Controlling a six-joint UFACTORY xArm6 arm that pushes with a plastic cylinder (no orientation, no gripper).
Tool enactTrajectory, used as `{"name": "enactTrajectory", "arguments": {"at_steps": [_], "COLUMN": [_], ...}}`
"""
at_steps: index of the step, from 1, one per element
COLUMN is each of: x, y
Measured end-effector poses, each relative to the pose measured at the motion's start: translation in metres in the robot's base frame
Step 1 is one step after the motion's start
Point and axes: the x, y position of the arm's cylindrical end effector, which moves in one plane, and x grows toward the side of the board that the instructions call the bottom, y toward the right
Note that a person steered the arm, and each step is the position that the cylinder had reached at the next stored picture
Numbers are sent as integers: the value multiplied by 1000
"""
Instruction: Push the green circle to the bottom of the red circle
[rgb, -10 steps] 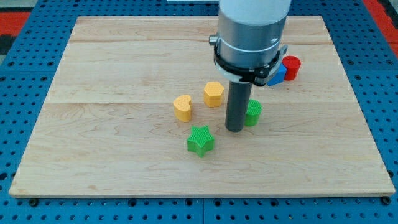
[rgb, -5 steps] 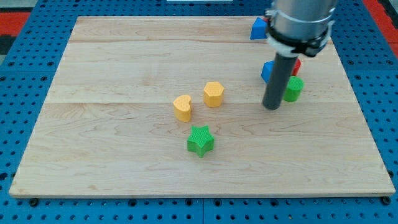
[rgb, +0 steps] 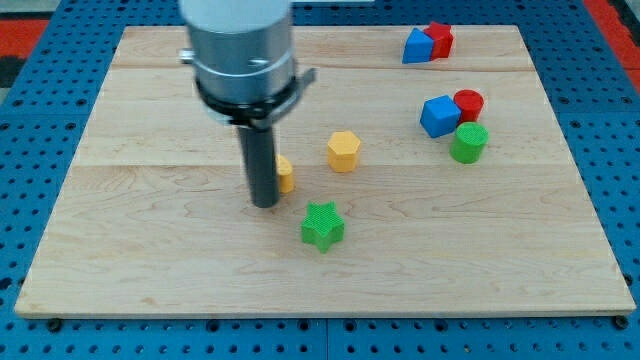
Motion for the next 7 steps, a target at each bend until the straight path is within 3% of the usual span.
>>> {"name": "enactTrajectory", "arguments": {"at_steps": [4, 6, 7], "x": [-29, -30, -32], "y": [48, -30, -8]}}
